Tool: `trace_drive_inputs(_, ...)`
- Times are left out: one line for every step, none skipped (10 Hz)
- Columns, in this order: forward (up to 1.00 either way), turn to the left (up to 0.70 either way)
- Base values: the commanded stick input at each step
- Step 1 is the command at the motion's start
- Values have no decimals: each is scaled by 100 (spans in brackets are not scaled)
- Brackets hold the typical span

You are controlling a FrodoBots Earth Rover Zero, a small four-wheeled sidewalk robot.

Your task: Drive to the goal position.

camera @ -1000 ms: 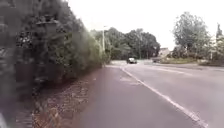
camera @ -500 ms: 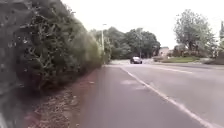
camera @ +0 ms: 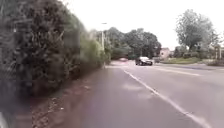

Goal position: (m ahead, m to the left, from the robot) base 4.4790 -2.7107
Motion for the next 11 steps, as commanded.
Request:
trace_drive_inputs(100,0)
trace_drive_inputs(100,0)
trace_drive_inputs(100,0)
trace_drive_inputs(100,0)
trace_drive_inputs(100,0)
trace_drive_inputs(100,0)
trace_drive_inputs(100,0)
trace_drive_inputs(100,0)
trace_drive_inputs(100,0)
trace_drive_inputs(100,0)
trace_drive_inputs(100,0)
